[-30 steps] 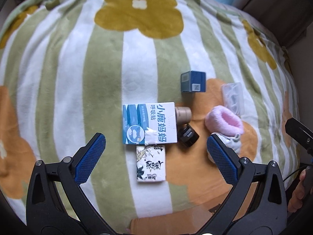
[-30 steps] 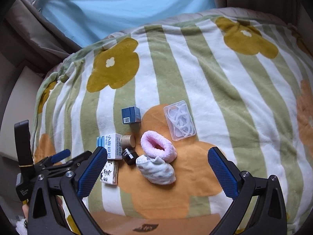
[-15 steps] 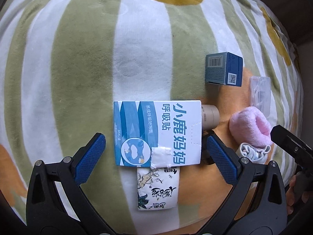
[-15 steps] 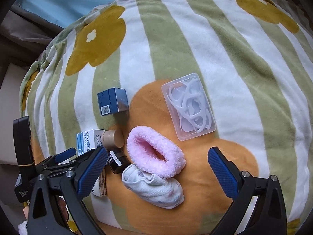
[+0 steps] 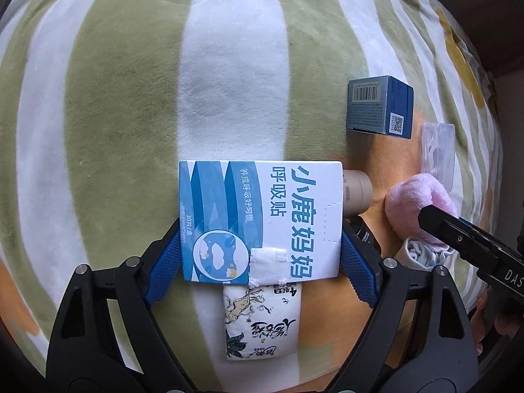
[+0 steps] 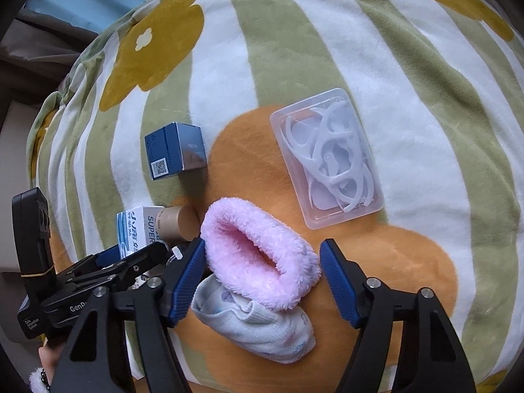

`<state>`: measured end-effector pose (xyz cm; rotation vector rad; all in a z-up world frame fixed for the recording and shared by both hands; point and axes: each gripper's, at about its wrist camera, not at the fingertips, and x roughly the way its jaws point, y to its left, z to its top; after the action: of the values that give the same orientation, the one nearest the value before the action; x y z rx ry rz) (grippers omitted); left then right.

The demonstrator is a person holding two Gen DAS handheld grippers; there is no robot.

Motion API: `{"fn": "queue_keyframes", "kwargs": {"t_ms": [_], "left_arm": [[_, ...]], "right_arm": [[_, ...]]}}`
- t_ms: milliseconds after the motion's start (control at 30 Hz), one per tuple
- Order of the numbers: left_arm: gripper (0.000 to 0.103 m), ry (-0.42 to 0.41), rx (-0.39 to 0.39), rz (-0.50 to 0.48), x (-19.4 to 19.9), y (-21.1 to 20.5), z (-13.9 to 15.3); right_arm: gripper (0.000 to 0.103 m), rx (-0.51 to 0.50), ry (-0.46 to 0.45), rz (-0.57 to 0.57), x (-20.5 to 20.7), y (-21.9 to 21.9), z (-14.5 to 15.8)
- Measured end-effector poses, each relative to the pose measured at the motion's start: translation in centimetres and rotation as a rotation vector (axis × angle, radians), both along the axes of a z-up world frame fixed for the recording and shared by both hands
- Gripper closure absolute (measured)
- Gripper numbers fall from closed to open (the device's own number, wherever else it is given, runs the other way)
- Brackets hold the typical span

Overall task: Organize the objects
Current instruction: 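Grasp the blue-white box with left tool while right tool grasps pink hair tie, then carry both items over the cardboard box and open both tools to drop them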

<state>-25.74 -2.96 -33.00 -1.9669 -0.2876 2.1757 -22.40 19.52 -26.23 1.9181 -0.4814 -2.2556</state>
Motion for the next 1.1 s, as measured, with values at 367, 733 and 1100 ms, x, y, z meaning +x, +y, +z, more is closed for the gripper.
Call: {"fn": "queue_keyframes", "kwargs": {"t_ms": [367,733,1100], "left_arm": [[0.017,0.019,-0.003,-0.005,0.0,0.4,0.7],[0.017,0.061,0.004,0.002,0.0,-1.4,3.3],[0.017,0.166,-0.024,0.006,2.3,-2.4,10.0]], "right_arm": [[0.067,-0.021,0.015,0.030,-0.2,-0.3,0.5],[0.071,0.007,0.052,0.047,0.1,-0.6,2.5],[0.071,0.085,0.155,0.071,1.3,-0.8,8.0]]}}
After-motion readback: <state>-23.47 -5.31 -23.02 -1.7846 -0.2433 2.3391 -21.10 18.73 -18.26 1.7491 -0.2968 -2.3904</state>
